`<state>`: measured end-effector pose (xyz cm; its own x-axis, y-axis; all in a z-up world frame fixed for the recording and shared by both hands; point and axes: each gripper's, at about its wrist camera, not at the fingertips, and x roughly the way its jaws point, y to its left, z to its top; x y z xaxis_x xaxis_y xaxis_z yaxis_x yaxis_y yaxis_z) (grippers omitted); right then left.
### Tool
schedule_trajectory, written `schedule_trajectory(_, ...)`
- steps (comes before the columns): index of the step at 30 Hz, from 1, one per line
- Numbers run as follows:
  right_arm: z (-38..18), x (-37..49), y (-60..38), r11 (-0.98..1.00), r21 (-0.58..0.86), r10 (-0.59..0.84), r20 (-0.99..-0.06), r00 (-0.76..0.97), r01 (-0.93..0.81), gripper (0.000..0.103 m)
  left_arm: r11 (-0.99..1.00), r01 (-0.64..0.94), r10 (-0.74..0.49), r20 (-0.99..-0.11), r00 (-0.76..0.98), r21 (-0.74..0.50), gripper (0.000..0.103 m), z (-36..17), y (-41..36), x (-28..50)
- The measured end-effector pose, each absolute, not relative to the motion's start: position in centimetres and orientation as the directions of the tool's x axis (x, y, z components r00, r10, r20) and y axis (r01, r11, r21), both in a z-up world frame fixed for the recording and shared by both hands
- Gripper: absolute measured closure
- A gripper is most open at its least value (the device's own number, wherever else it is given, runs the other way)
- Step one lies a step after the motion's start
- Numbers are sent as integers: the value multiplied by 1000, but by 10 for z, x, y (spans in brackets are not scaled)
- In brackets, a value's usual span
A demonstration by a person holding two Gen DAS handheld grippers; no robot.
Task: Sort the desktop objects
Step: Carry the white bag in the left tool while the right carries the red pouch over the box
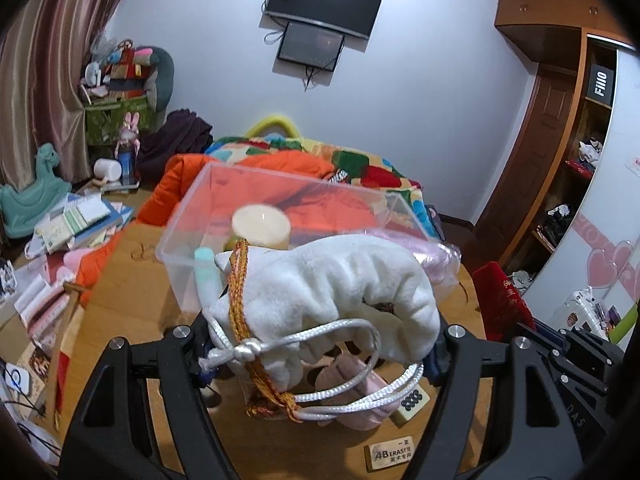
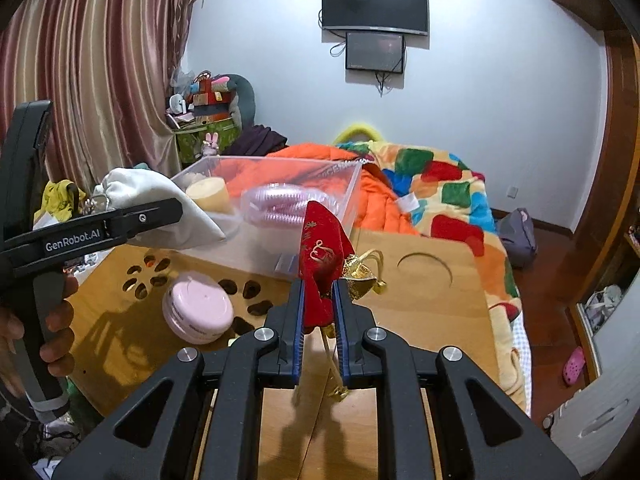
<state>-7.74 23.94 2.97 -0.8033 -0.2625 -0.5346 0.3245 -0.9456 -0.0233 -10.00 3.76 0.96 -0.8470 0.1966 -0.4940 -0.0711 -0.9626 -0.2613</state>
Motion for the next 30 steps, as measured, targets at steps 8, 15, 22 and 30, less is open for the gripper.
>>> schedule_trajectory(8,46,-85,239,-947,-44,-253,-511,-821,318,91,-969,-103,201,-473,-858,-225,30,23,36,-108)
schedule_trajectory(15,65,-98,231,-944,-60,-259,-480,-838,326,91,-957,-136,245,-462,-853,-257,30,32,29,-124)
schedule_trajectory(22,76,-125,211,-933,-71,-281,-464,-840,352,91,-947,-133,266,-486,-832,-291,30,26,14,-161)
schedule_trajectory(30,67,-171,182,-910,-77,-318,-502,-804,408,91,-948,-113,262,-530,-807,-297,30,14,9,-194)
